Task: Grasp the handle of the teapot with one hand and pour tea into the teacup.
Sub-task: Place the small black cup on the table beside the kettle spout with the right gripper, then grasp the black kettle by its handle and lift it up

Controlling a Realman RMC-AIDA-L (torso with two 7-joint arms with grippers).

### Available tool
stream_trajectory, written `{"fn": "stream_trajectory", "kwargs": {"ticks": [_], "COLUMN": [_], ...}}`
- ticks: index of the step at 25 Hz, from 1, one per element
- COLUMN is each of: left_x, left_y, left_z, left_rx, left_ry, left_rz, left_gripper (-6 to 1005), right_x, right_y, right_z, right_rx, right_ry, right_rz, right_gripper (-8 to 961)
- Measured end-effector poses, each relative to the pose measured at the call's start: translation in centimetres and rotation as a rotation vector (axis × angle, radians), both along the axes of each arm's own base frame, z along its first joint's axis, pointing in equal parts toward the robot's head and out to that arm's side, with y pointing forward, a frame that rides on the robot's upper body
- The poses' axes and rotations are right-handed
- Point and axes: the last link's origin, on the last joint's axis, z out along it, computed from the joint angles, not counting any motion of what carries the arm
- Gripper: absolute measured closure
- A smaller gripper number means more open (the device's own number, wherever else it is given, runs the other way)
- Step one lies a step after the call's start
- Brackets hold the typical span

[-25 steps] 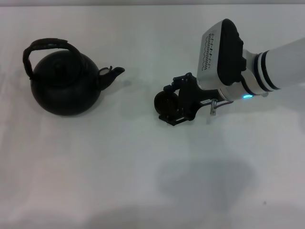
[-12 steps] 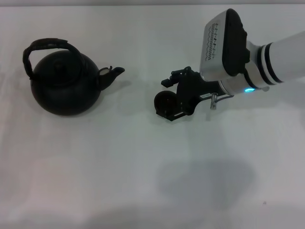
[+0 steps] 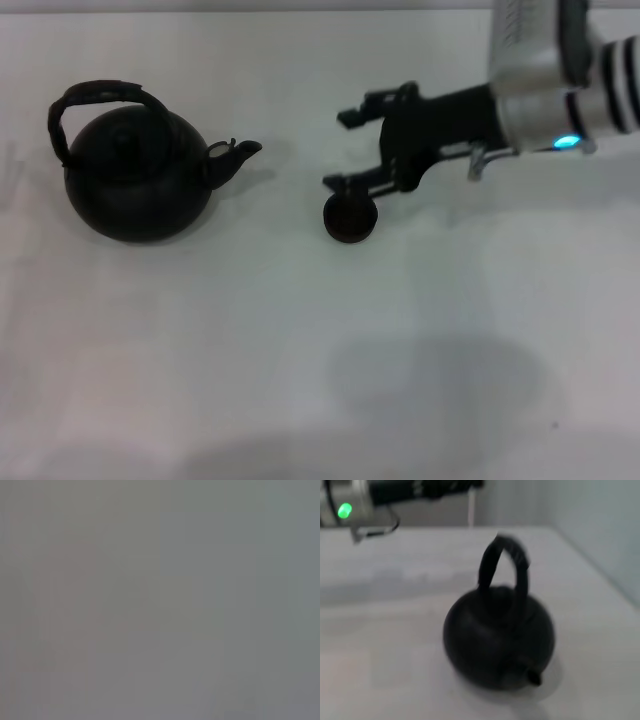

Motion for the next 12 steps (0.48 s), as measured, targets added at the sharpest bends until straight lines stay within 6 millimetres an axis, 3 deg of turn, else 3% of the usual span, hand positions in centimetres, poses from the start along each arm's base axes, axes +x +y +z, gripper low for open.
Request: {"fn": "stream_trajectory", "kwargs": {"ticks": [5,12], "left_x": [0.8,1.7], "left_y": [-1.1,-1.5], "left_z": [-0.8,-2.9], "left_rx": [-0.053,-0.155], "left_ry": [0.027,0.012], "left_rz": [-0.071,-0.122], "left_gripper": [181,180], "right_x": [0.5,1.7], "right_y": [0.6,0.8], "right_z": [3.3,3.7], "right_rx": [0.101,0.128], "right_ry": [0.081,0.086], "right_rz": [-0.026,-0.054], "right_gripper": [99,100]}}
